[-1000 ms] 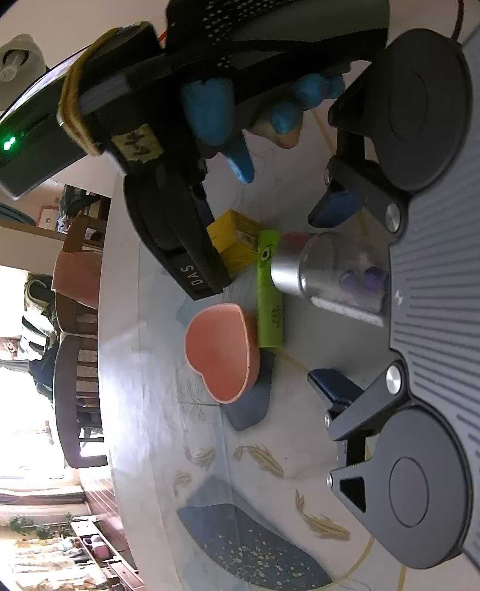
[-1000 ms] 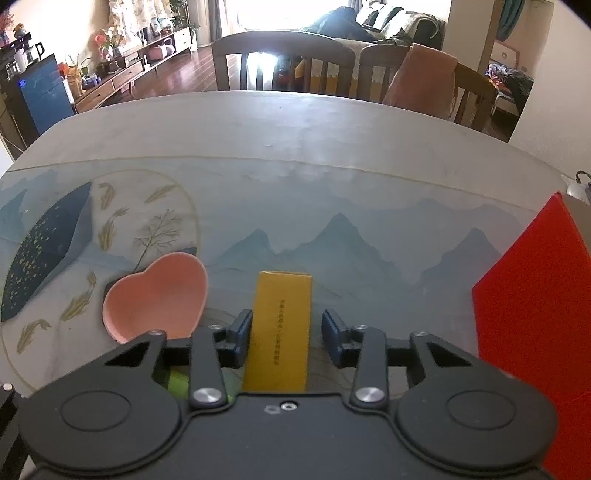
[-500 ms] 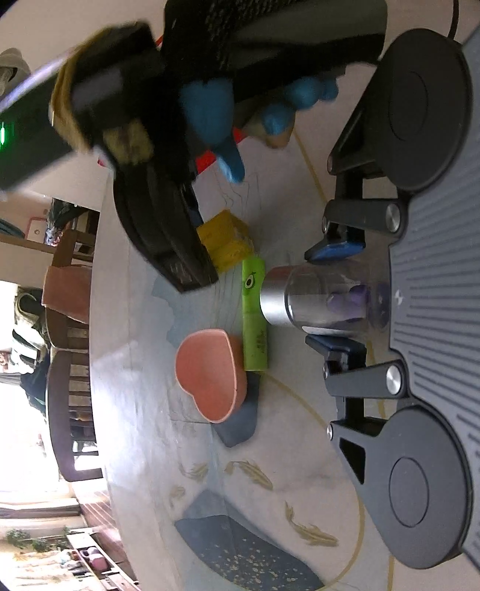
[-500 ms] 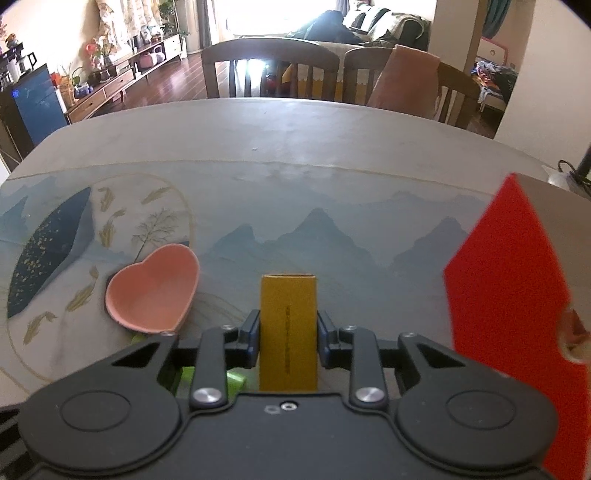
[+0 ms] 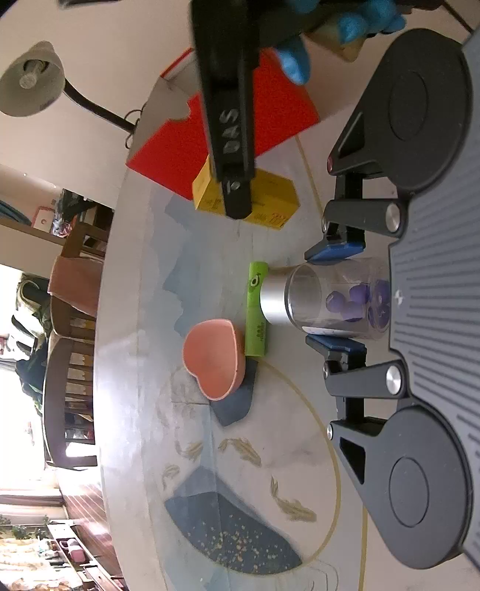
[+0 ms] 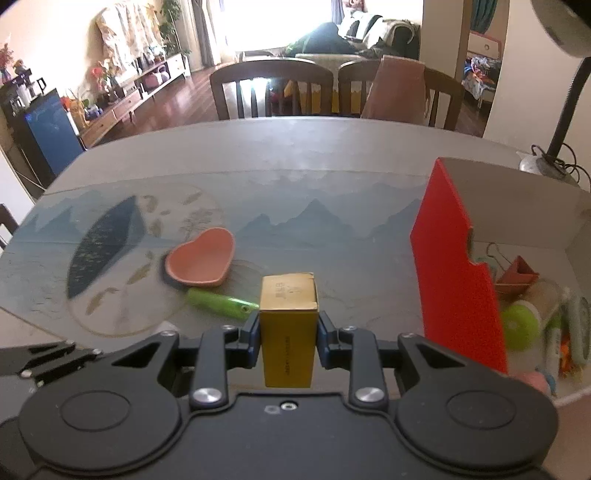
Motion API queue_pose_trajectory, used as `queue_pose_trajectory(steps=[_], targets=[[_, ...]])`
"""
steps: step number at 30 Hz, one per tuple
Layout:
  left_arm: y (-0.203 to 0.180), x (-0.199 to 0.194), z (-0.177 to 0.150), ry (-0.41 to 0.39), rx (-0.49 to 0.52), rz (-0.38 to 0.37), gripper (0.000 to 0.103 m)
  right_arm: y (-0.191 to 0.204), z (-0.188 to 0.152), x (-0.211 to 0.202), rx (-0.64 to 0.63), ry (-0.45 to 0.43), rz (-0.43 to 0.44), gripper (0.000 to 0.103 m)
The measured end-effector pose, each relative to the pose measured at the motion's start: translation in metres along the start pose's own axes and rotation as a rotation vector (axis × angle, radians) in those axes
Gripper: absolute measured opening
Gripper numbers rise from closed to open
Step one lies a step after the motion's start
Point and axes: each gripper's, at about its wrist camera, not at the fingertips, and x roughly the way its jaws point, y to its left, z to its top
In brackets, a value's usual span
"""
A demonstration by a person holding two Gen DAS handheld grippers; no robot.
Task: Organize rigid objects
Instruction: 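Carry the bead jar and yellow box with both tools into the red box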
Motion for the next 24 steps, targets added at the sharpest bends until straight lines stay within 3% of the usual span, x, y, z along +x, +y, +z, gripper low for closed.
queue_pose_trajectory(steps=[15,24], targets=[[-0.025,-0.072,0.011,-0.050,0.066,-0.082,0.040,0.011,-0.024,-0.093,0.022,-0.079,-0.013,0.028],[-0.046,-0.101,0.028,-0.091,0.113,-0.127,0.040,-0.010,-0.025,-0.132,0.067,-0.146,-0.051,0.028]])
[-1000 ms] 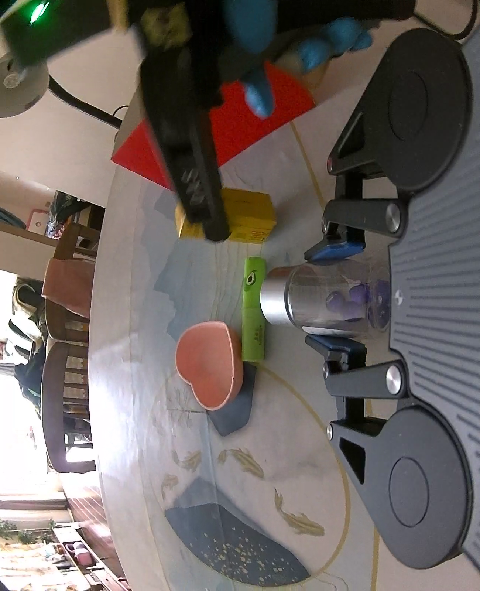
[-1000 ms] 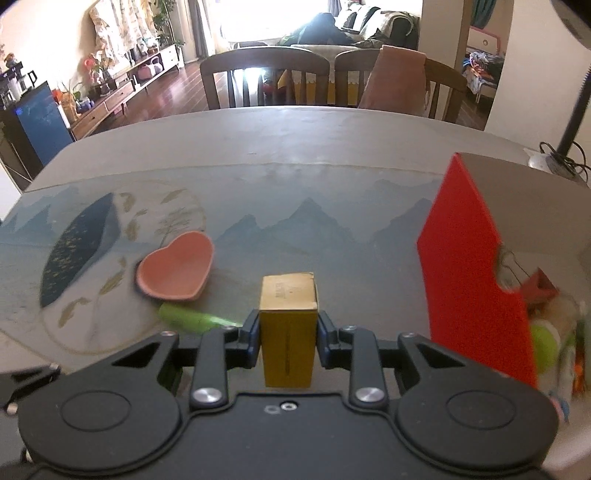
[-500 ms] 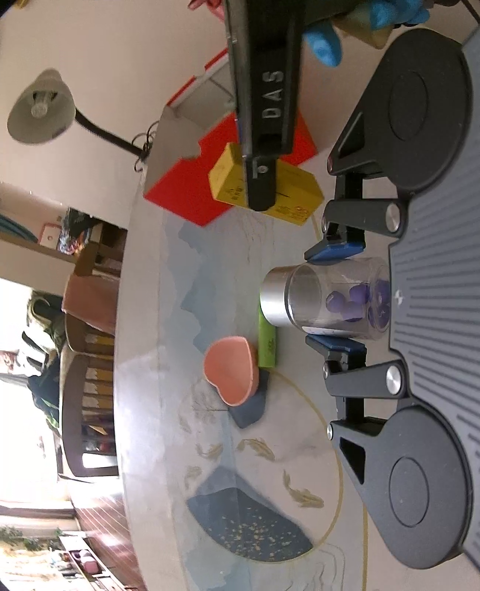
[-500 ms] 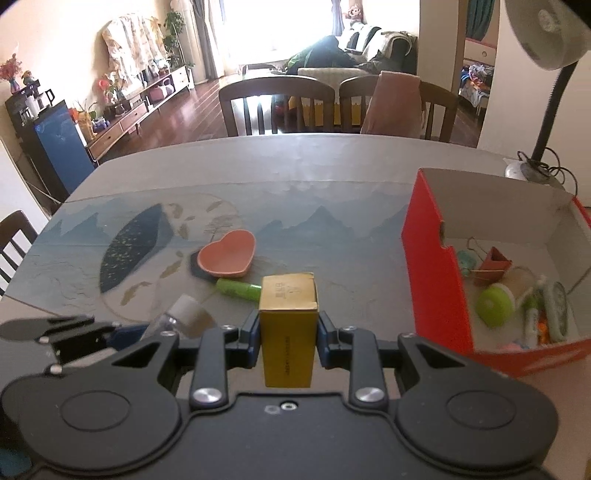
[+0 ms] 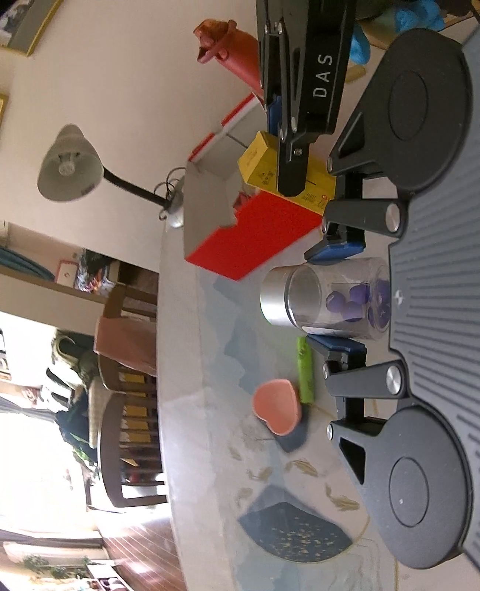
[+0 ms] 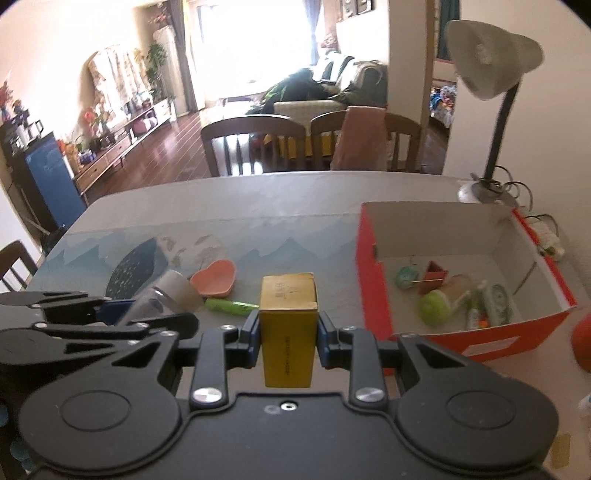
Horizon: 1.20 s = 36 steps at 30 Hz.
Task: Organize rigid objects
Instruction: 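Carry the bead jar and yellow box with both tools into the red box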
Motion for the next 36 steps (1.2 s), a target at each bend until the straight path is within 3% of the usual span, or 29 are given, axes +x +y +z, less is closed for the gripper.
queue_pose_trajectory(steps=[6,19,27,36], targets=[[-0.023,0.004,0.017,-0.008,0.038,-0.022,0.040,-0.037,0.005,-0.007,0.041,-0.025,-0.023,0.028],[-0.098,0.058,0.049,0.021,0.076,-0.037,0.040,-0.145,0.021,-0.010,0.107,-0.065,-0.087,0.028],[-0.127,0.104,0.061,0.068,0.085,-0.023,0.040,-0.206,0.026,0.012,0.159,-0.039,-0.115,0.028],[-0.160,0.153,0.070,0.121,0.128,-0.014,0.040,-0.241,0.027,0.048,0.167,0.023,-0.104,0.028]])
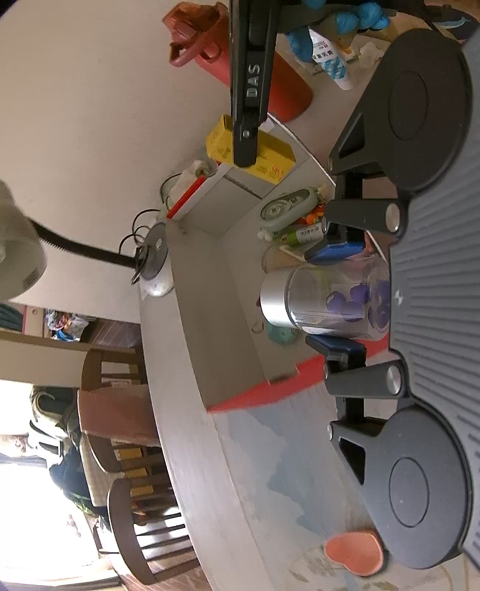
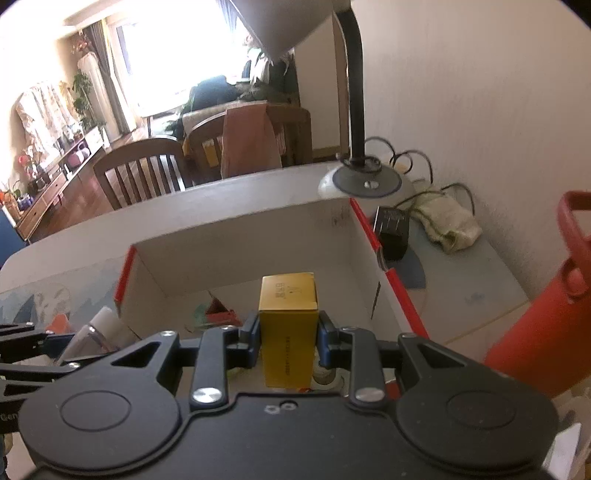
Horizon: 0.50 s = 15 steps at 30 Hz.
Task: Organize rigid objects
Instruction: 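Carry the bead jar and yellow box with both tools into the red box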
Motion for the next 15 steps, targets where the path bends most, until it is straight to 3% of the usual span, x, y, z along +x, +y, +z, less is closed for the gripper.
queue_pose_trajectory(steps=[15], targets=[[-0.014,0.072,0.019,0.110,-0.011,0.064,0.040,0.004,-0.015,0.047,-0.095,0.149,0.082,0.028]])
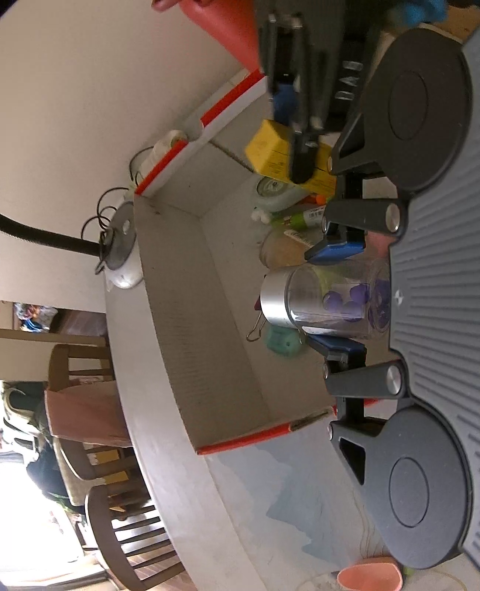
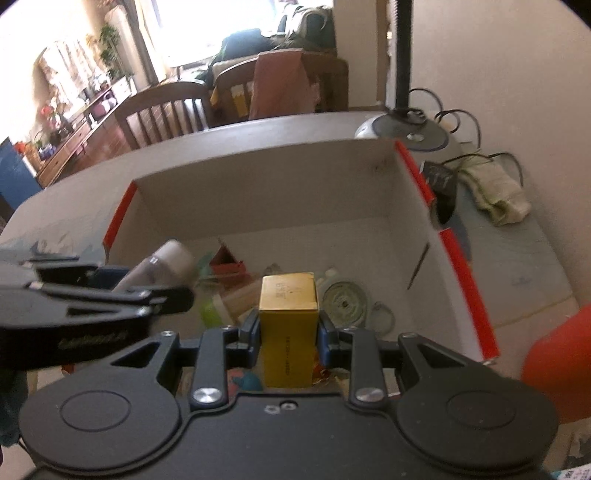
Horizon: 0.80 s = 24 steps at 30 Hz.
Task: Organize rigid objects
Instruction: 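Carry the bead jar and yellow box with both tools into the red box, then open the left tool releasing the jar while the right tool releases the yellow box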
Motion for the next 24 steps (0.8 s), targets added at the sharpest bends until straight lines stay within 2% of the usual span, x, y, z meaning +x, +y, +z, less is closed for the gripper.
queue_pose_trajectory(steps=[9,17,24], targets=[[-0.004,0.021,0.008,0.030,-0.005,0.009,0.040,0.001,-0.004,0.020,-0.039,0.060,0.022,0.028],[-0.005,0.033,0.009,0.058,-0.027,0.001,0.040,0.000,-0.001,0.027,-0.066,0.070,0.012,0.029],[-0.006,0.031,0.005,0.069,-0.039,-0.015,0.040,-0.006,-0.008,0.027,-0.057,0.070,0.000,0.033]])
